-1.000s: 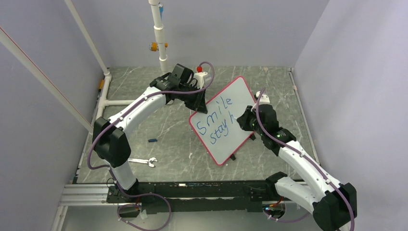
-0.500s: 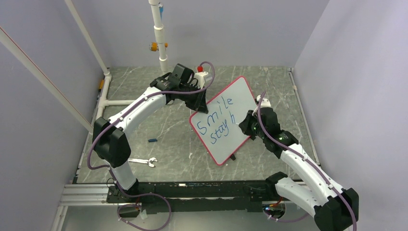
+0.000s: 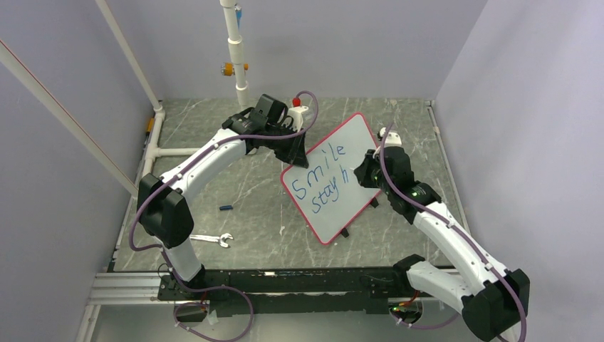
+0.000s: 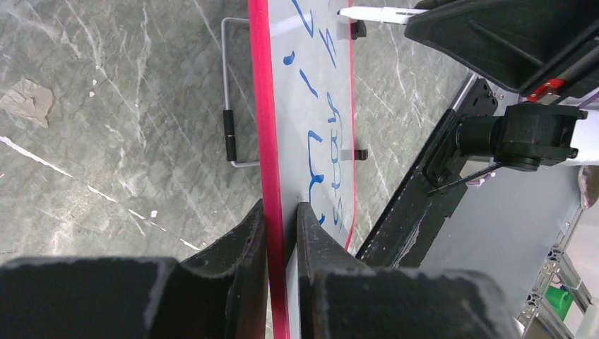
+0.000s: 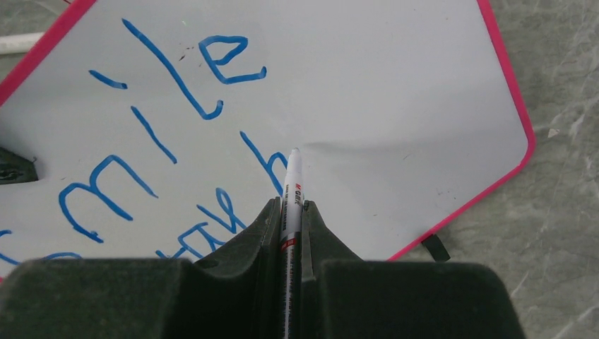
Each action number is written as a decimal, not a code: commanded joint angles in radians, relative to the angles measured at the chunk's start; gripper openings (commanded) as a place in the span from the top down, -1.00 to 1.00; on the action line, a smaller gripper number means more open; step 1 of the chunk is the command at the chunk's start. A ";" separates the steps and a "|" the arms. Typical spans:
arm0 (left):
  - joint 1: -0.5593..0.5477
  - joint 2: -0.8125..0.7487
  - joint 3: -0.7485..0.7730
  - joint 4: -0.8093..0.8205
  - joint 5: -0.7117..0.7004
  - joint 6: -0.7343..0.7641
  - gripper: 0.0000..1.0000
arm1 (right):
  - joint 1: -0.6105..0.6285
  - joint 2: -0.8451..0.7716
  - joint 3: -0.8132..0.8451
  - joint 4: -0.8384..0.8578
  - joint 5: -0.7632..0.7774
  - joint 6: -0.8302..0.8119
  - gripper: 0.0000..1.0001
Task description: Write a sentence on the whiteboard
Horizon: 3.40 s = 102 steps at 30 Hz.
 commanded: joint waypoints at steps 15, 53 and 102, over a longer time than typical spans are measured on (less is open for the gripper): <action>-0.032 -0.002 0.015 -0.016 -0.009 0.068 1.00 | -0.007 0.028 -0.026 0.073 -0.028 -0.006 1.00; -0.032 -0.001 0.015 -0.016 -0.009 0.066 1.00 | -0.008 0.066 0.048 0.074 -0.071 -0.006 1.00; -0.032 -0.009 0.014 -0.016 -0.013 0.066 1.00 | -0.025 0.011 -0.077 -0.006 0.011 0.032 1.00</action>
